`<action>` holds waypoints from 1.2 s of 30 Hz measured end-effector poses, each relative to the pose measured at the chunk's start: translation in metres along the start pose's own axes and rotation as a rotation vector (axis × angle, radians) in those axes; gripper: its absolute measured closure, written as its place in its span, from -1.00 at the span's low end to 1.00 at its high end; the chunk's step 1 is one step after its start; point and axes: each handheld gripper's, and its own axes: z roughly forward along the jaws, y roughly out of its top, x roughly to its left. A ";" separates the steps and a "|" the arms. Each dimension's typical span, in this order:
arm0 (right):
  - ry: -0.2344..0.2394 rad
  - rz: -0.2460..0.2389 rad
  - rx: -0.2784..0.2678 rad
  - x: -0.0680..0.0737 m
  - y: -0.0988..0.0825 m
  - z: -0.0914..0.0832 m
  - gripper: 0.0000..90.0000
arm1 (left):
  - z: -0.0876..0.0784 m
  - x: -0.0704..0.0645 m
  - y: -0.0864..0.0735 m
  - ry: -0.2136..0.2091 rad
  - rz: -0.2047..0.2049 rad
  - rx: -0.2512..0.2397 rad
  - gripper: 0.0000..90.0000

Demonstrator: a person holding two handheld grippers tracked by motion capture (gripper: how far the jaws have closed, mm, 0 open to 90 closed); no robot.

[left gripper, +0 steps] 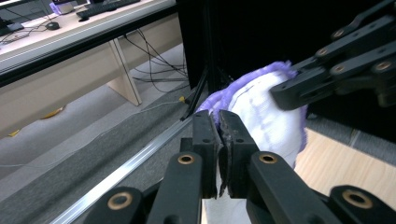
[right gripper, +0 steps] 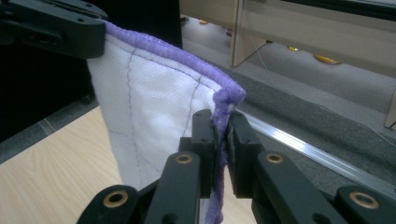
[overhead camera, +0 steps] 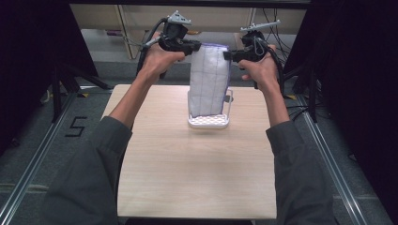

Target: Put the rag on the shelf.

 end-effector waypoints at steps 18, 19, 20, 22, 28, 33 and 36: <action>-0.148 0.051 0.016 -0.028 -0.016 0.075 0.82 | 0.067 0.024 -0.034 0.091 -0.103 0.006 0.87; -0.149 0.045 0.022 -0.028 -0.018 0.077 0.81 | 0.070 0.026 -0.038 0.104 -0.102 0.019 0.86; -0.158 0.029 0.028 -0.029 -0.019 0.080 0.81 | 0.073 0.027 -0.041 0.113 -0.100 0.028 0.87; -0.156 0.043 0.031 -0.029 -0.022 0.083 0.80 | 0.079 0.030 -0.047 0.123 -0.111 0.027 0.87; -0.144 0.033 0.067 -0.035 -0.031 0.090 0.78 | 0.089 0.035 -0.066 0.149 -0.112 0.067 0.87; -0.147 0.042 0.099 -0.034 -0.038 0.096 0.79 | 0.097 0.036 -0.078 0.160 -0.145 0.096 0.86; -0.155 0.048 0.114 -0.032 -0.042 0.101 0.78 | 0.099 0.036 -0.083 0.156 -0.151 0.118 0.83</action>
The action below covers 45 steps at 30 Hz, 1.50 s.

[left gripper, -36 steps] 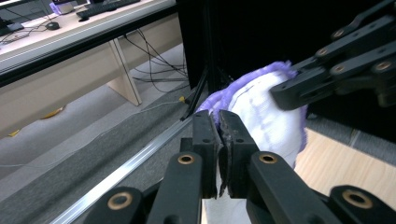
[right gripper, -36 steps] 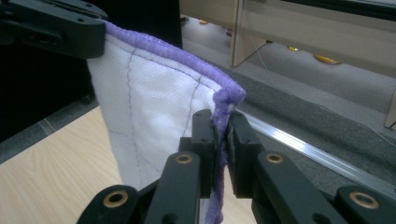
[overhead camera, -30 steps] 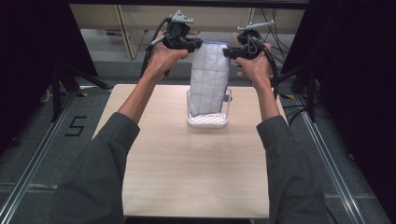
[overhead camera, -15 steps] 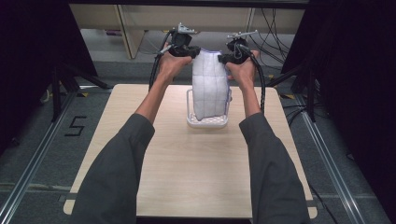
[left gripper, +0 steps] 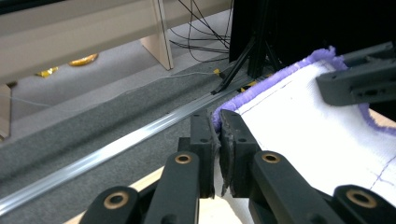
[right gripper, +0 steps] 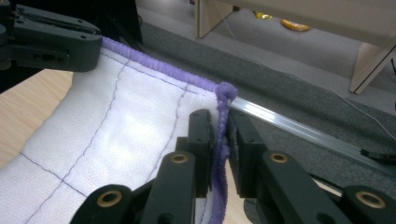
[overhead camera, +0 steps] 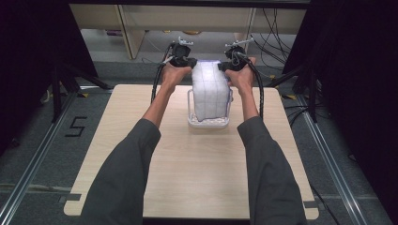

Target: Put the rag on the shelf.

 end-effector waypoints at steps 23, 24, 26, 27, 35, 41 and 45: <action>0.003 0.028 0.023 -0.003 -0.008 -0.013 0.30 | -0.010 0.001 -0.012 -0.100 -0.059 0.100 0.31; 0.004 0.037 0.026 -0.003 -0.010 -0.014 0.30 | -0.012 0.002 -0.011 -0.097 -0.052 0.103 0.28; 0.013 0.042 0.030 -0.004 -0.013 -0.019 0.29 | -0.016 0.002 -0.011 -0.096 -0.027 0.114 0.22; 0.021 0.037 0.032 -0.005 -0.015 -0.021 0.28 | -0.017 0.002 -0.012 -0.099 -0.023 0.119 0.18; 0.052 0.031 0.026 -0.007 -0.027 -0.042 0.19 | -0.035 0.003 -0.014 -0.124 -0.018 0.120 0.01; 0.076 0.021 0.031 -0.006 -0.037 -0.056 0.11 | -0.053 0.008 -0.024 -0.134 -0.023 0.133 -0.10; 0.103 0.008 0.005 -0.007 -0.043 -0.063 -0.01 | -0.069 0.012 -0.028 -0.140 -0.040 0.113 -0.14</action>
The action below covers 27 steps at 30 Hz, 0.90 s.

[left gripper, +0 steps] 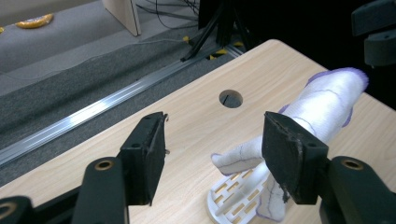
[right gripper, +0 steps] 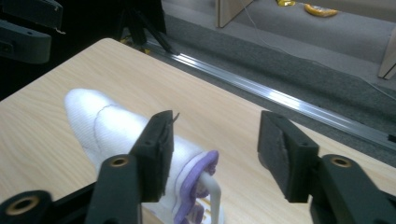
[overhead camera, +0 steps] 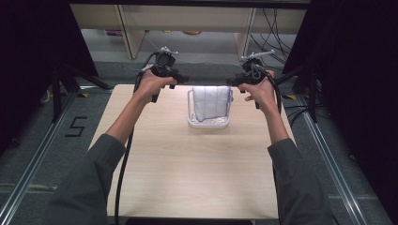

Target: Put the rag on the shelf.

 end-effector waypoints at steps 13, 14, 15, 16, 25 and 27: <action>0.028 -0.010 -0.023 0.012 -0.012 -0.026 -0.17 | -0.038 -0.019 -0.033 -0.044 0.057 -0.021 -0.23; 0.034 -0.009 -0.030 0.013 -0.013 -0.028 -0.17 | -0.041 -0.022 -0.037 -0.050 0.066 -0.026 -0.24; 0.033 -0.016 -0.041 0.014 -0.014 -0.030 -0.18 | -0.044 -0.024 -0.040 -0.055 0.070 -0.032 -0.24; 0.038 -0.020 -0.038 0.015 -0.015 -0.033 -0.19 | -0.047 -0.026 -0.044 -0.062 0.076 -0.032 -0.24; 0.065 -0.030 -0.057 0.027 -0.029 -0.044 -0.21 | -0.062 -0.037 -0.071 -0.120 0.070 -0.061 -0.27; 0.069 -0.027 -0.052 0.027 -0.033 -0.046 -0.21 | -0.064 -0.037 -0.077 -0.126 0.079 -0.056 -0.28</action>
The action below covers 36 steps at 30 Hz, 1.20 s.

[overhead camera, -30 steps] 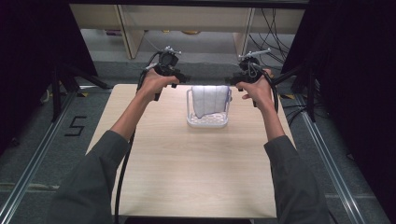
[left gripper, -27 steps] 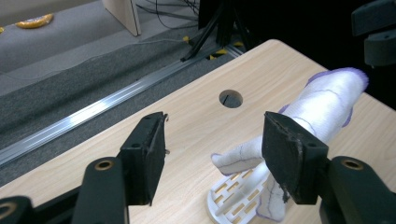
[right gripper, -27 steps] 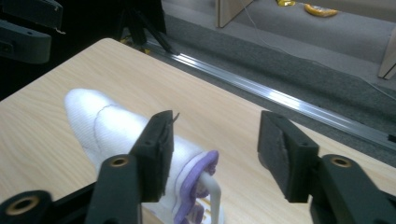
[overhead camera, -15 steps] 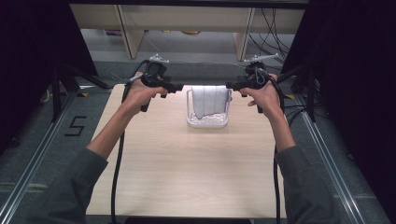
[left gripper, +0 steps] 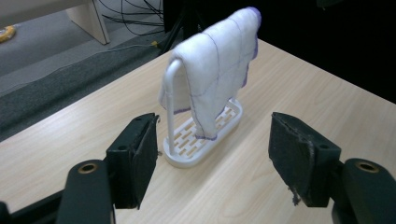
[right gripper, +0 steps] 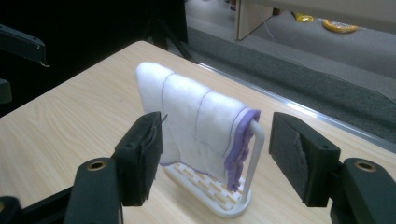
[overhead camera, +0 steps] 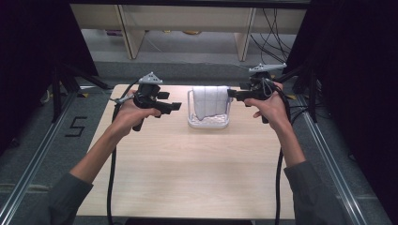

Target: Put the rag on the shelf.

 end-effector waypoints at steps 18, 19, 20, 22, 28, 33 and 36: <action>0.060 -0.036 0.021 0.023 -0.043 -0.004 -0.21 | -0.001 -0.025 -0.062 -0.043 -0.005 -0.003 -0.37; 0.065 -0.026 0.032 0.025 -0.044 -0.005 -0.21 | -0.001 -0.026 -0.064 -0.047 -0.002 -0.002 -0.37; 0.061 -0.021 0.024 0.027 -0.046 -0.006 -0.22 | -0.002 -0.027 -0.066 -0.051 0.001 -0.001 -0.37; 0.062 -0.048 0.016 0.028 -0.048 -0.007 -0.23 | -0.005 -0.030 -0.070 -0.051 0.009 0.002 -0.37; 0.069 -0.044 0.018 0.037 -0.062 -0.015 -0.25 | -0.017 -0.035 -0.087 -0.048 0.011 -0.002 -0.38; 0.084 -0.052 0.012 0.042 -0.077 -0.013 -0.28 | -0.018 -0.042 -0.104 -0.061 0.009 0.017 -0.44; 0.095 -0.040 0.007 0.045 -0.086 -0.008 -0.30 | -0.017 -0.045 -0.114 -0.075 -0.005 0.013 -0.46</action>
